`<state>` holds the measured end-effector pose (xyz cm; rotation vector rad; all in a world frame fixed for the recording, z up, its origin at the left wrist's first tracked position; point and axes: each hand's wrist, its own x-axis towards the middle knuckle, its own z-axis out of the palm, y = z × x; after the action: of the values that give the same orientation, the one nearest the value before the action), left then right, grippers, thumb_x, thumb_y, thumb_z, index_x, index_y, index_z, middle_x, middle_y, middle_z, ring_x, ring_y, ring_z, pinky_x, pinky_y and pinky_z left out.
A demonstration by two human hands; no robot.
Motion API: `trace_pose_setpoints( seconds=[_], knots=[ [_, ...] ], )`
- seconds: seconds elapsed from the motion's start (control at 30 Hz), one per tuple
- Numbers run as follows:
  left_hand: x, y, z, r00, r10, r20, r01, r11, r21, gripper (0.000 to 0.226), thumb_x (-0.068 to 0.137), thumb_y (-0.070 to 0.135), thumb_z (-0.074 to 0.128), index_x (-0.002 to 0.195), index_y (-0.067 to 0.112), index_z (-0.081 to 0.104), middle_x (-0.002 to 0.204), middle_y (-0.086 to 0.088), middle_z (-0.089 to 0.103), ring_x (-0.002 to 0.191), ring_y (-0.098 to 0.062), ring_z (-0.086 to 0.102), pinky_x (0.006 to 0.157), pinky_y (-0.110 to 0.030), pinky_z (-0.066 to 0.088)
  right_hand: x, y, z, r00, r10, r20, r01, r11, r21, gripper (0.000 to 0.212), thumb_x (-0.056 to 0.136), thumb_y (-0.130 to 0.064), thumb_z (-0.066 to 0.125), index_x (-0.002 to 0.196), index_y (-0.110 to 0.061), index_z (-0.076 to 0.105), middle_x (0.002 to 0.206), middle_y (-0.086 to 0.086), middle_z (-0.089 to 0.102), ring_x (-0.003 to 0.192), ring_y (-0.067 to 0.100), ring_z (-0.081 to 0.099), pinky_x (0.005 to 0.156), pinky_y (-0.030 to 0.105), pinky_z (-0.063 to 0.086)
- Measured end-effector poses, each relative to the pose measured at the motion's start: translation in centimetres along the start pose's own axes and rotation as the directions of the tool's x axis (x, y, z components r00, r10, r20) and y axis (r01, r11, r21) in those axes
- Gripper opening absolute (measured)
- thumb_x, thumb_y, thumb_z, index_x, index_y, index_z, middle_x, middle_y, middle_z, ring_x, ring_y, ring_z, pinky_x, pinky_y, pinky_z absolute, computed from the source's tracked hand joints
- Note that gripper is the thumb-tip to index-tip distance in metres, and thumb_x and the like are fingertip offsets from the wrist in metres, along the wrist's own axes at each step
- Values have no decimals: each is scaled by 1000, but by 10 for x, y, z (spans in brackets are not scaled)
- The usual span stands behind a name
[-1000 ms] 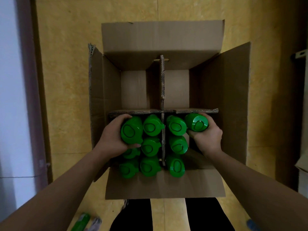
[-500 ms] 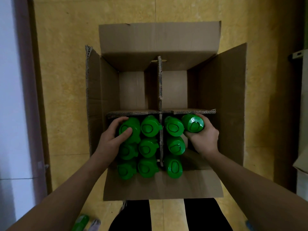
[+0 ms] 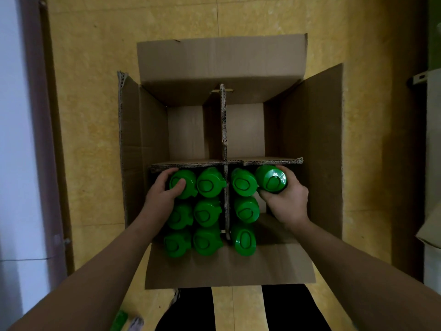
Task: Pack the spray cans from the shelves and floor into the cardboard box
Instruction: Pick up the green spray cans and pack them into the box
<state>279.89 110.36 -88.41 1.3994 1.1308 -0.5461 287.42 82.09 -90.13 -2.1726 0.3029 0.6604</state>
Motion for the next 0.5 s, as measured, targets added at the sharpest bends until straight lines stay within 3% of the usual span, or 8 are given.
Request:
trace_pose_setpoints(
  seconds=[0.17,0.33,0.5],
  knots=[
    [1,-3,0,972,150,-182,-110,971,212,49,90,38,70,135,35,50,135,1,53,121,-24,55,99,-52,51,-2,1,-7,992,49,116,-42,997,-63,73,76,-12,87,141,-14,52,96,-14,60,87,-3,57,72,-5,40],
    [-13,9,11,929,209,-306,-63,903,425,66,91,45,67,148,24,41,146,-6,46,133,-29,46,109,-53,42,-9,-7,-15,980,112,167,-93,988,-120,91,76,-10,84,153,-21,36,126,7,63,116,22,61,95,23,45],
    [-71,68,31,907,278,-315,-82,853,515,72,93,52,61,153,21,34,154,-8,39,140,-29,38,112,-50,37,-28,-57,-61,957,55,283,45,941,-336,92,80,-13,77,157,-23,28,150,10,45,136,28,45,109,36,40]
  ],
)
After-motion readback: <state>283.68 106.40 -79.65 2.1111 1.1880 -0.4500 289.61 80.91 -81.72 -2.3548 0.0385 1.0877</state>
